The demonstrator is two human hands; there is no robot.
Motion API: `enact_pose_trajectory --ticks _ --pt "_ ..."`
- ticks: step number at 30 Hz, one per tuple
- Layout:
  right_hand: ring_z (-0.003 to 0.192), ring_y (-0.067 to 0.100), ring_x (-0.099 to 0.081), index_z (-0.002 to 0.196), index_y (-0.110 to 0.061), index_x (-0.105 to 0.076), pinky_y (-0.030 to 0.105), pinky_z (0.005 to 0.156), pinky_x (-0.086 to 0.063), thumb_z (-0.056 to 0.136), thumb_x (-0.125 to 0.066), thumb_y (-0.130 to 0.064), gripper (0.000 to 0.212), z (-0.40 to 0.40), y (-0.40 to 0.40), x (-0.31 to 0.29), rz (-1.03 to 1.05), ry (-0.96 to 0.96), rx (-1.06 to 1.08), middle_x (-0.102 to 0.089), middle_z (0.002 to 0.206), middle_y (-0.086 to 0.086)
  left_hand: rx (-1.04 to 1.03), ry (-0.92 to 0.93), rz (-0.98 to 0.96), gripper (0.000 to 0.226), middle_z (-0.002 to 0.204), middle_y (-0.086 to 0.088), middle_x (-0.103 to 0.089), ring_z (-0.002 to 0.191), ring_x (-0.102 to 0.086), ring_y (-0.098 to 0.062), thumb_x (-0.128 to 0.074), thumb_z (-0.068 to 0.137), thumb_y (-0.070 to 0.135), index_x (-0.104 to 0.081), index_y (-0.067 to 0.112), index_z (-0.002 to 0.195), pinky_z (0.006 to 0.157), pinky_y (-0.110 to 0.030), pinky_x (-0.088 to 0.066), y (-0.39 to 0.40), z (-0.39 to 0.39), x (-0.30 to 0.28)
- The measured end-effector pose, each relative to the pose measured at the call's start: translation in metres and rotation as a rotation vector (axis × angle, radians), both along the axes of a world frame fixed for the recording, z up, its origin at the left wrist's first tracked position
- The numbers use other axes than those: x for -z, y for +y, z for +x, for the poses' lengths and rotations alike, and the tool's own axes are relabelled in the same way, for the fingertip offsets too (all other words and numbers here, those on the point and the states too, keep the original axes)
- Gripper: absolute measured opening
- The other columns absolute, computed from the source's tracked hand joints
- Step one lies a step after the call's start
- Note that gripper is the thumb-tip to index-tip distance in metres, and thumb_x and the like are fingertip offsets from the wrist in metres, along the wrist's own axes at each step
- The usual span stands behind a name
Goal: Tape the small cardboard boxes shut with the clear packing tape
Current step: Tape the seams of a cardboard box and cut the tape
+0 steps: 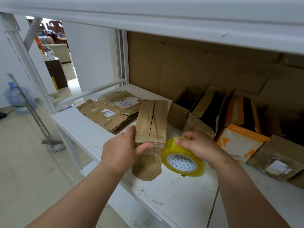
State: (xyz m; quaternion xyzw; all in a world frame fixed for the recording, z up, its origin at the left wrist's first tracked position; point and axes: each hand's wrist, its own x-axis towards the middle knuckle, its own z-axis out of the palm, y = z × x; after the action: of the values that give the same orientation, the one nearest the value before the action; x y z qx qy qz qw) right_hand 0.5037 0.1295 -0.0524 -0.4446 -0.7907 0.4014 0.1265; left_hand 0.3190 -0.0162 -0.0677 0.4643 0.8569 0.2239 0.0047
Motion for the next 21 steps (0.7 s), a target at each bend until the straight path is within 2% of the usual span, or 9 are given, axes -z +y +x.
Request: enact_pose_trajectory --ticks 3,5,9,14,18,20,21 --pt "0.081 0.017 -0.068 0.085 -0.027 -0.065 0.028 0.065 -0.049 0.086 -0.066 -0.05 0.023 0.0 -0.001 0.001 0.014 -0.01 0.011 -0.069 0.089 -0.003 0.01 0.05 -0.002 0.104 0.116 0.003 -0.068 0.104 -0.065 -0.022 -0.035 0.069 0.089 -0.02 0.031 0.154 0.079 -0.035 -0.054 0.0 0.001 0.002" --pt "0.082 0.017 -0.068 0.086 -0.028 -0.064 0.028 0.065 -0.049 0.086 -0.066 -0.051 0.023 0.0 0.0 0.001 0.016 -0.012 0.017 -0.068 0.089 -0.002 -0.014 0.076 -0.019 0.105 0.127 0.005 -0.063 0.11 -0.063 -0.02 -0.038 0.069 0.092 -0.02 0.031 0.153 0.078 -0.034 -0.053 0.004 0.005 -0.002" --pt "0.079 0.017 -0.069 0.085 -0.024 -0.064 0.03 0.064 -0.052 0.087 -0.067 -0.047 0.023 -0.001 -0.005 -0.001 0.012 0.011 0.007 -0.069 0.086 -0.001 -0.073 -0.069 -0.01 0.113 0.142 0.004 -0.043 0.121 -0.054 -0.023 -0.056 0.061 0.09 -0.025 0.025 0.148 0.083 -0.039 -0.051 0.013 0.017 -0.002" --pt "0.077 0.018 -0.069 0.084 -0.019 -0.064 0.036 0.068 -0.058 0.087 -0.068 -0.045 0.026 -0.002 -0.011 -0.004 0.047 0.003 0.0 -0.069 0.084 0.002 -0.117 -0.176 0.113 0.117 0.153 0.003 -0.04 0.133 -0.048 -0.024 -0.069 0.063 0.079 -0.016 0.027 0.154 0.097 -0.04 -0.047 0.017 0.023 0.009" --pt "0.078 0.022 -0.07 0.081 -0.018 -0.063 0.044 0.07 -0.06 0.085 -0.068 -0.046 0.029 -0.001 -0.015 -0.004 0.028 0.034 0.006 -0.07 0.086 0.005 -0.168 -0.424 0.363 0.122 0.142 0.003 -0.055 0.125 -0.055 -0.023 -0.085 0.057 0.063 -0.017 0.03 0.153 0.096 -0.038 -0.048 0.013 0.027 0.019" --pt "0.08 0.021 -0.069 0.08 -0.019 -0.062 0.043 0.073 -0.059 0.086 -0.067 -0.048 0.03 0.0 -0.016 -0.005 0.037 0.032 0.002 -0.069 0.086 0.004 -0.213 -0.563 0.451 0.105 0.125 0.005 -0.064 0.114 -0.061 -0.021 -0.089 0.059 0.054 -0.031 0.029 0.143 0.087 -0.033 -0.051 0.011 0.03 0.025" --pt "0.081 0.021 -0.068 0.081 -0.019 -0.062 0.042 0.074 -0.058 0.087 -0.066 -0.049 0.031 0.001 -0.017 -0.005 0.048 0.028 -0.004 -0.069 0.085 0.004 -0.223 -0.598 0.466 0.092 0.113 0.011 -0.065 0.107 -0.062 -0.018 -0.089 0.06 0.05 -0.038 0.03 0.133 0.08 -0.028 -0.049 0.01 0.031 0.027"
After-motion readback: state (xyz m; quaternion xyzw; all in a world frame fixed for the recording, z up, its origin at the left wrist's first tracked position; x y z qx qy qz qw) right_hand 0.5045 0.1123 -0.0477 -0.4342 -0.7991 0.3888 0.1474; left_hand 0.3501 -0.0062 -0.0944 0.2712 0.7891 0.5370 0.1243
